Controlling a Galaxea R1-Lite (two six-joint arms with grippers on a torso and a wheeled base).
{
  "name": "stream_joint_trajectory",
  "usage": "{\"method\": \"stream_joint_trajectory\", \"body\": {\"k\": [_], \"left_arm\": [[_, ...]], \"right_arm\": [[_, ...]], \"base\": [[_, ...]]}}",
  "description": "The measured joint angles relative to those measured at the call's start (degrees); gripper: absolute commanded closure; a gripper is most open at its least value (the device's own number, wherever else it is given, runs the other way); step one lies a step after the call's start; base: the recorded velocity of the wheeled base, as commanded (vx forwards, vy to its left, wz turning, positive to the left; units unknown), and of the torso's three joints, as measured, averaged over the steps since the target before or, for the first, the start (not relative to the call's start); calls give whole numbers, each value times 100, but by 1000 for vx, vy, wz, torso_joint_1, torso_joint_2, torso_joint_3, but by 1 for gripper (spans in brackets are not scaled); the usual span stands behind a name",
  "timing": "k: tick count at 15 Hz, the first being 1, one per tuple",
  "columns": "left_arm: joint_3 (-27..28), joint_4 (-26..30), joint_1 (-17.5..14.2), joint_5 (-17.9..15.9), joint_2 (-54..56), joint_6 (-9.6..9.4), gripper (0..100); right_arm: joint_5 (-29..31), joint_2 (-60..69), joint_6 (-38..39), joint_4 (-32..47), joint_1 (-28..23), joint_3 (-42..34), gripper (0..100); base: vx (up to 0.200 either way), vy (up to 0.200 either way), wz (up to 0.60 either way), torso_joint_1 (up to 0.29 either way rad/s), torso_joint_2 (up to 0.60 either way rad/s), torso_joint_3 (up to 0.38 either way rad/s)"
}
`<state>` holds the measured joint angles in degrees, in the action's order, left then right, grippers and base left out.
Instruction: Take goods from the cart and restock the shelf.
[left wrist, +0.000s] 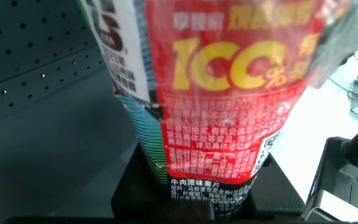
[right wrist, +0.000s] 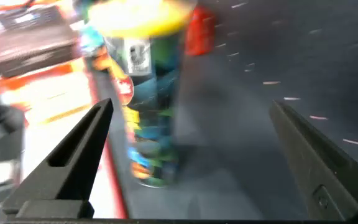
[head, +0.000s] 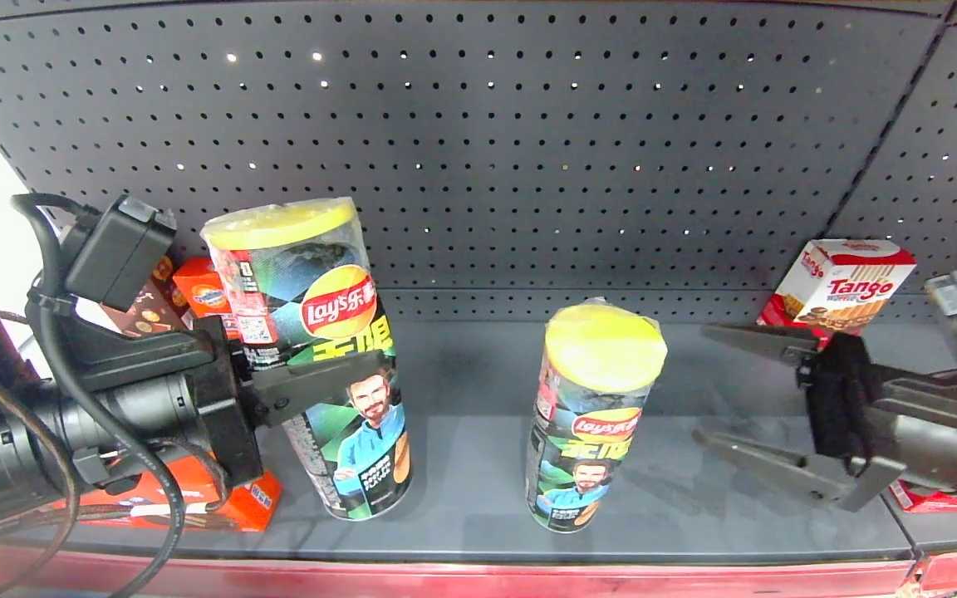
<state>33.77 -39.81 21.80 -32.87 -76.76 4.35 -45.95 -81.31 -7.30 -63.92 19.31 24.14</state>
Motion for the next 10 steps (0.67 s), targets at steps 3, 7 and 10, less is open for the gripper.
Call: {"method": "stream_joint_trajectory", "body": {"k": [3, 7, 10], "left_arm": [[-1, 10, -5, 5, 91, 0, 100], [-23, 10, -2, 9, 179, -12, 100], [-180, 13, -2, 9, 334, -15, 100]], "right_arm": [[-30, 965, 363, 332, -1080, -113, 0], [18, 2514, 541, 1167, -1952, -680, 0], [35, 3688, 564, 2152, -2294, -1307, 0]], "base": [[0, 0, 0, 0, 0, 0], [0, 0, 0, 0, 0, 0], [0, 0, 0, 0, 0, 0]]}}
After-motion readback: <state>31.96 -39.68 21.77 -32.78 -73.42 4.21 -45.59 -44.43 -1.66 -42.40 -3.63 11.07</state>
